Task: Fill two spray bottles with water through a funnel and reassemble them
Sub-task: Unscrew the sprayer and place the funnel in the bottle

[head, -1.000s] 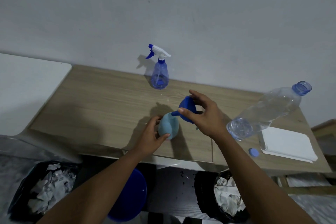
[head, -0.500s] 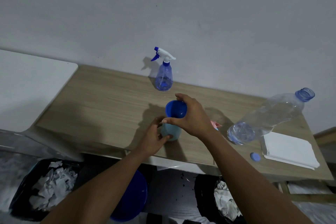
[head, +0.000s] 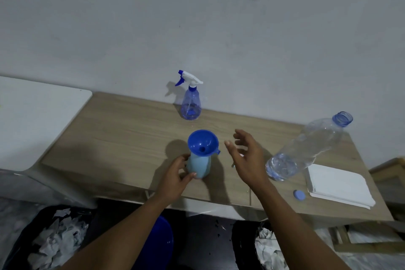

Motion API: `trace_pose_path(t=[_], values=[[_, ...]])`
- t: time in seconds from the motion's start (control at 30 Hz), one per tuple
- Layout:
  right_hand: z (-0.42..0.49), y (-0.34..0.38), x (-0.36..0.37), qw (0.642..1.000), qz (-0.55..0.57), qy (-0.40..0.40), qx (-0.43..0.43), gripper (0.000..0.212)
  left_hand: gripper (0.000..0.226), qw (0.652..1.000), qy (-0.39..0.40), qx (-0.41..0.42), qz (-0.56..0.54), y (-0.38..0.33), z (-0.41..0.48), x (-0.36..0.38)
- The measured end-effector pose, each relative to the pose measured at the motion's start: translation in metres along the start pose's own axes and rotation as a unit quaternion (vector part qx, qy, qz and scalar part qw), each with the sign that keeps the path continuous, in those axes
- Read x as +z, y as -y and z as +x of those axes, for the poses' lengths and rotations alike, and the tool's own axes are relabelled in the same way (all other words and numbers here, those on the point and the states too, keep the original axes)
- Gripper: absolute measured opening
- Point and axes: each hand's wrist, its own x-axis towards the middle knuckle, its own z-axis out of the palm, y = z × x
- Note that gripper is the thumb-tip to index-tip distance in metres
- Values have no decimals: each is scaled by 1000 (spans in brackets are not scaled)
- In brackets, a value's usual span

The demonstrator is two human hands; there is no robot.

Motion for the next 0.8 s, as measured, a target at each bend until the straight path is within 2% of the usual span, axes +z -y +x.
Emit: trace_pose_path(t=[0.13, 0.2, 0.33, 0.43, 0.57, 0.73, 0.8], values=[[-33, -34, -47, 995, 11, -87, 41, 23, 53, 997, -70, -14, 43, 10, -31, 23], [-46, -53, -75, 988, 7, -136, 69, 13, 48, 996, -53, -6, 74, 10, -47, 47], [-48, -77, -135, 967, 10, -230, 110, 13, 44, 997, -7, 25, 72, -22, -49, 109], [-36, -73, -176, 964, 42, -248, 85, 19, 47, 995, -1, 63, 76, -61, -26, 154], [-9, -72, -214, 980, 59, -182, 49, 35, 50, 993, 15, 97, 63, -101, 10, 203], [18, -85, -233, 997, 67, -22, 31, 59, 75, 990, 69, 93, 86, -137, 35, 235], [24, -87, -233, 996, 75, 28, 26, 61, 70, 988, 74, 94, 99, -144, 39, 241]])
